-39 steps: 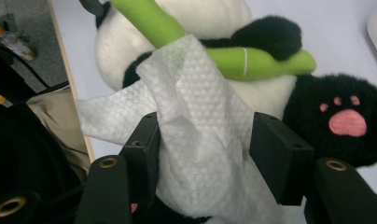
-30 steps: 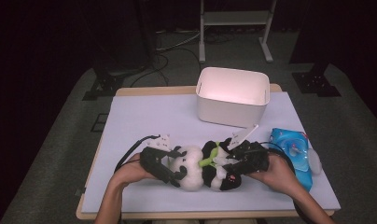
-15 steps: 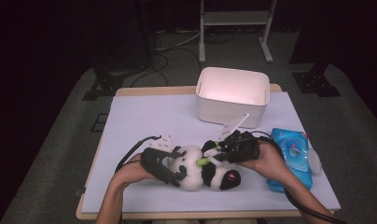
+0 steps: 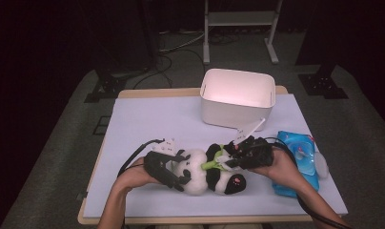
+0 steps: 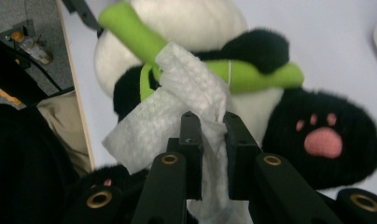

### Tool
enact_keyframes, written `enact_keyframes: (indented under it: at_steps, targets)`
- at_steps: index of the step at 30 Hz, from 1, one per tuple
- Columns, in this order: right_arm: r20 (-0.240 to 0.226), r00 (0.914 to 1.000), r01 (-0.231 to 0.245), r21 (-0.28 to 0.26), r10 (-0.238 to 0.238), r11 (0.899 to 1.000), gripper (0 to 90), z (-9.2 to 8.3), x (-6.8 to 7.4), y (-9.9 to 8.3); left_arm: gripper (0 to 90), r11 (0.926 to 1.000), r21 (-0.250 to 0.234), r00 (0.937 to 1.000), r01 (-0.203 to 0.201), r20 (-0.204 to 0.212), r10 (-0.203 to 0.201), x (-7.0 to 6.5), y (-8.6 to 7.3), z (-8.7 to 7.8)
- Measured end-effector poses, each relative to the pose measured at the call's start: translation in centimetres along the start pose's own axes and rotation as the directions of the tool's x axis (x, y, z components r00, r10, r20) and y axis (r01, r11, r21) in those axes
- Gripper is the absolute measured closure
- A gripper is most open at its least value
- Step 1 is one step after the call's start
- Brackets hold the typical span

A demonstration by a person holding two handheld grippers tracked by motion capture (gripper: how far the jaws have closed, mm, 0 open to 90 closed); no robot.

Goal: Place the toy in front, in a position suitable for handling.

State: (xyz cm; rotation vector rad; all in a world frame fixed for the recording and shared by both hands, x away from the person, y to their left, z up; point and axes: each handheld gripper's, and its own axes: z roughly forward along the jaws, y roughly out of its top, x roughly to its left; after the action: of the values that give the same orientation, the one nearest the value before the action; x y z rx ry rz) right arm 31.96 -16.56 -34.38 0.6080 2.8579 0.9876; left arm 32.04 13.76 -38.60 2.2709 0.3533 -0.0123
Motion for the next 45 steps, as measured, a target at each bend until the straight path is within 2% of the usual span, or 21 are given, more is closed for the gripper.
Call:
enact_keyframes:
  at_steps: [3, 7, 9, 11, 15, 18, 19, 20, 21, 24, 30, 34, 38, 45]
  targets:
    - [-0.003, 1.0, -0.002, 0.008, 0.002, 1.0, 79.3, -0.2, 0.2, -0.9, 19.8, 1.0, 0.003, 1.0, 0.001, 0.001, -0.001, 0.0, 0.0, 0.0]
    - [-0.008, 0.9995, -0.03, 0.029, 0.03, 0.999, 79.3, -0.5, 0.1, -1.9, 19.8, 1.0, 0.002, 1.0, -0.001, -0.001, 0.001, 0.0, 0.0, 0.0]
    - [-0.006, 0.9997, -0.022, 0.033, 0.022, 0.999, 79.3, -0.5, 0.0, -2.1, 19.8, 1.0, 0.002, 1.0, -0.001, -0.001, 0.001, 0.0, 0.0, 0.0]
    - [-0.012, 0.9993, -0.034, 0.028, 0.034, 0.999, 79.3, -0.6, 0.0, -2.3, 19.8, 1.0, 0.002, 1.0, 0.0, -0.001, 0.0, 0.0, 0.0, 0.0]
    - [-0.008, 0.9995, -0.032, 0.012, 0.032, 0.999, 79.2, -0.9, 0.0, -1.7, 19.7, 1.0, 0.004, 1.0, -0.001, -0.002, 0.001, 0.0, 0.0, 0.1]
    - [-0.002, 1.0, -0.004, -0.005, 0.004, 1.0, 79.2, -0.6, 0.0, -0.2, 19.7, 1.0, 0.003, 1.0, -0.004, -0.001, 0.004, 0.0, 0.0, 0.1]
    - [-0.002, 1.0, -0.004, -0.005, 0.004, 1.0, 79.2, -0.6, 0.0, -0.2, 19.7, 1.0, 0.003, 1.0, -0.004, -0.001, 0.004, 0.0, 0.0, 0.1]
    - [0.003, 1.0, 0.006, -0.01, -0.006, 1.0, 79.2, -0.4, -0.1, 0.8, 19.7, 1.0, 0.004, 1.0, -0.003, 0.0, 0.003, 0.0, 0.0, 0.1]
    - [0.003, 1.0, 0.006, -0.01, -0.006, 1.0, 79.2, -0.4, -0.1, 0.8, 19.7, 1.0, 0.005, 1.0, -0.003, 0.001, 0.003, 0.0, 0.0, 0.0]
    - [0.007, 0.9997, 0.023, -0.008, -0.022, 1.0, 79.0, 0.0, -0.4, 2.6, 19.7, 1.0, 0.001, 1.0, -0.002, 0.0, 0.002, 0.0, -0.1, 0.1]
    - [0.013, 0.9997, 0.022, -0.01, -0.022, 1.0, 79.1, 0.8, -1.2, 4.0, 19.7, 1.0, 0.002, 1.0, -0.002, -0.002, 0.002, 0.0, -0.1, 0.1]
    - [0.028, 0.9996, 0.008, -0.028, -0.007, 1.0, 79.1, 0.8, -2.0, 4.2, 19.7, 1.0, -0.001, 1.0, -0.004, -0.003, 0.004, 0.0, -0.1, 0.1]
    - [0.037, 0.9991, -0.017, -0.037, 0.018, 0.999, 78.9, -0.1, -2.7, 3.6, 19.7, 1.0, -0.001, 1.0, -0.004, 0.0, 0.004, 0.0, -0.1, 0.1]
    - [0.056, 0.9983, -0.016, -0.043, 0.018, 0.999, 78.4, -1.0, -2.7, 2.4, 19.7, 1.0, -0.003, 1.0, 0.002, -0.001, -0.002, 0.0, -0.1, 0.1]
